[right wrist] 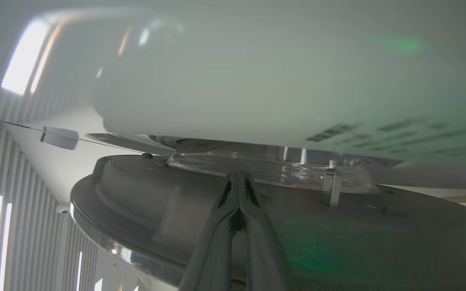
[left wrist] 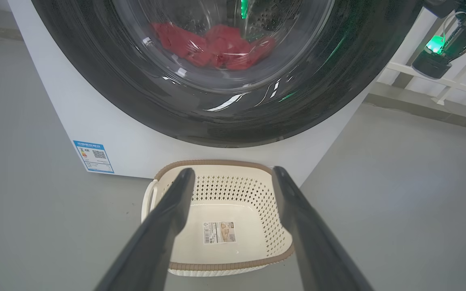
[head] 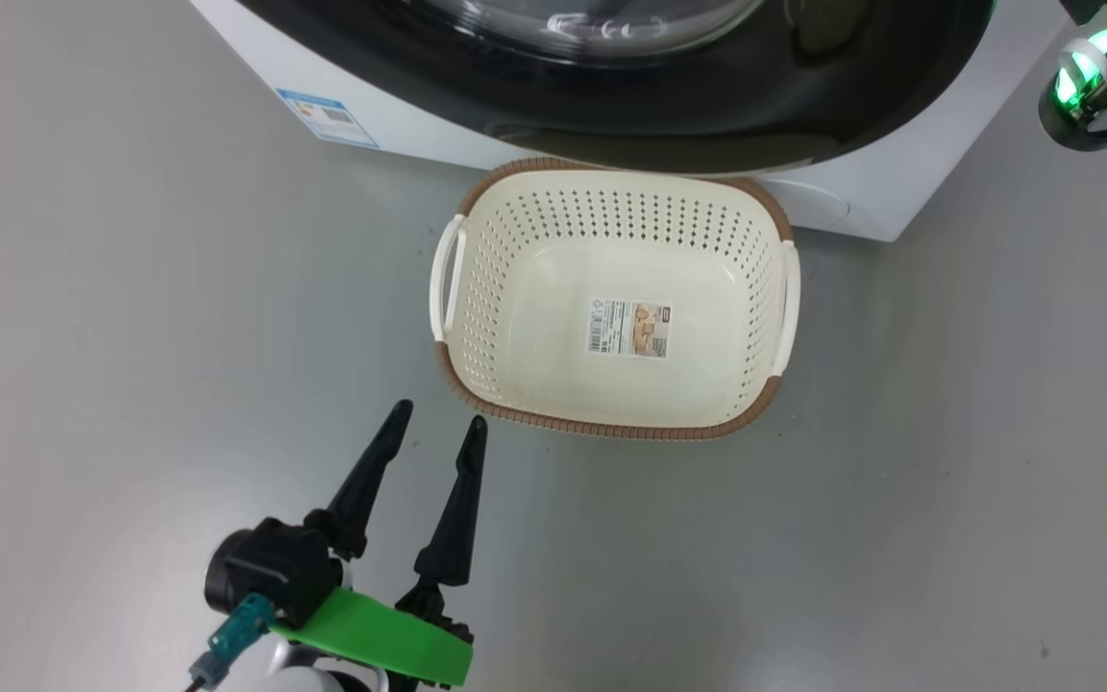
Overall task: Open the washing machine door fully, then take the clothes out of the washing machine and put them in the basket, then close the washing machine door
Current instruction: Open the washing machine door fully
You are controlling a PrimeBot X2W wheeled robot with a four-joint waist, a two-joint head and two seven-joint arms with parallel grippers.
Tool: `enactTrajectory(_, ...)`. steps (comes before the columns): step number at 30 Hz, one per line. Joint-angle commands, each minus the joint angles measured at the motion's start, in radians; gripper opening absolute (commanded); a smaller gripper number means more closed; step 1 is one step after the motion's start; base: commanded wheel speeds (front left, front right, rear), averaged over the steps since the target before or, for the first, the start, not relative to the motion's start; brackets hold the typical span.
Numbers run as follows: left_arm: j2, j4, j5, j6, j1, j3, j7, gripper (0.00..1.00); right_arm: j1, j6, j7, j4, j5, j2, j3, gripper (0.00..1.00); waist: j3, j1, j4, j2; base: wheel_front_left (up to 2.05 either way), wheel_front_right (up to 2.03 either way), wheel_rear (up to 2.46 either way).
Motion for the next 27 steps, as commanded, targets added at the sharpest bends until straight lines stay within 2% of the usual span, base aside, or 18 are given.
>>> enactTrajectory(1,0.012,-0.02,-0.009,0.01,-0.015,0.026,-0.012,1.0,0.006,0.0,0.019,-0.029,-0.019,0.02,0.022,0.0,-0.012,0.0,0.0,0.0,0.0,0.0,0.0)
enactTrajectory(13,0.012,-0.007,0.013,0.006,0.011,0.046,-0.012,1.0,0.123,0.0,0.05,-0.07,-0.075,0.067,0.052,0.0,-0.089,0.0,-0.023,0.0,0.0,0.0,0.0)
enactTrajectory(27,0.012,0.005,0.035,-0.005,0.049,0.067,-0.012,1.0,0.243,0.0,0.093,-0.129,-0.085,0.129,0.054,0.0,-0.163,0.0,-0.037,0.0,0.0,0.0,0.0)
